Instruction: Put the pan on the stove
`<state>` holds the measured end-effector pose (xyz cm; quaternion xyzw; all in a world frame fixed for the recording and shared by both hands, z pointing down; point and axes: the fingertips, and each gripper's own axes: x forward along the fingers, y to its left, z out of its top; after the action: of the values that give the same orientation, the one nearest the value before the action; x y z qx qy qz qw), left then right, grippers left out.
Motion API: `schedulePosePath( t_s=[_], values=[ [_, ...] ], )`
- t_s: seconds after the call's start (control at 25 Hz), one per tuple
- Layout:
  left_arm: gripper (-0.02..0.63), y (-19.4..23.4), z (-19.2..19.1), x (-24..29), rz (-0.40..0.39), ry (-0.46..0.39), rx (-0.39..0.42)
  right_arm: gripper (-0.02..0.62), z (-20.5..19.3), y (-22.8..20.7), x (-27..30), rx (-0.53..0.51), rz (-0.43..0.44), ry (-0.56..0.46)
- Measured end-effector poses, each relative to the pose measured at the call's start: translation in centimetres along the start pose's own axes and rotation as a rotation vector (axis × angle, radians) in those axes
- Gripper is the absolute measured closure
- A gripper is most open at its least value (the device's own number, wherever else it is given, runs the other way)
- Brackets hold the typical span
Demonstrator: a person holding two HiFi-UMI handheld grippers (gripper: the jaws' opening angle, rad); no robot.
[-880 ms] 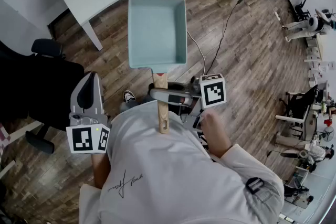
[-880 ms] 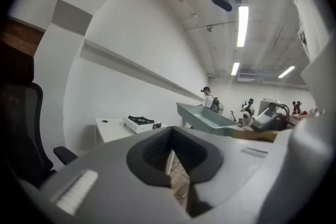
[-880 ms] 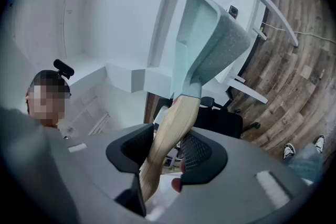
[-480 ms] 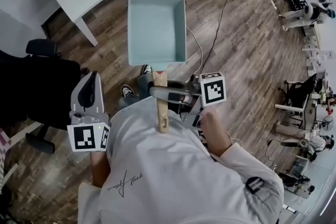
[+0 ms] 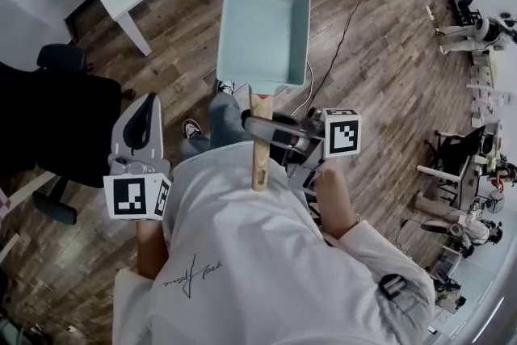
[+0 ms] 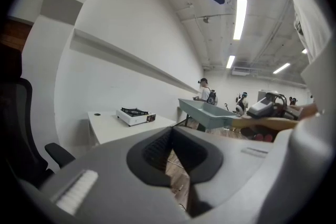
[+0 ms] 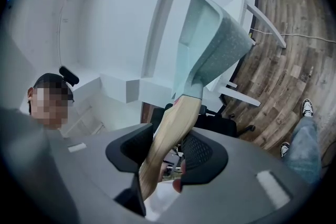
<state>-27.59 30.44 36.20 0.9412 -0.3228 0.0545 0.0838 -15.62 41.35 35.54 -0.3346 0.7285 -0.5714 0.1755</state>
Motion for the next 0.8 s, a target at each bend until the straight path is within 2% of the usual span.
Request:
schedulePosePath(
  t_s=[0.36,0.8],
  values=[
    [0.555,-0.4,0.8,6.0,0.004,0.030,0.009,0.434,6.5,-2.1,-1.3,-0.005,-0.003,-0.014],
    [0.555,-0.1,4.0,18.0,-0.006,0.043,0.045,0.431,17.4,-5.2,-2.8,-0.007,0.005,-0.018]
  ],
)
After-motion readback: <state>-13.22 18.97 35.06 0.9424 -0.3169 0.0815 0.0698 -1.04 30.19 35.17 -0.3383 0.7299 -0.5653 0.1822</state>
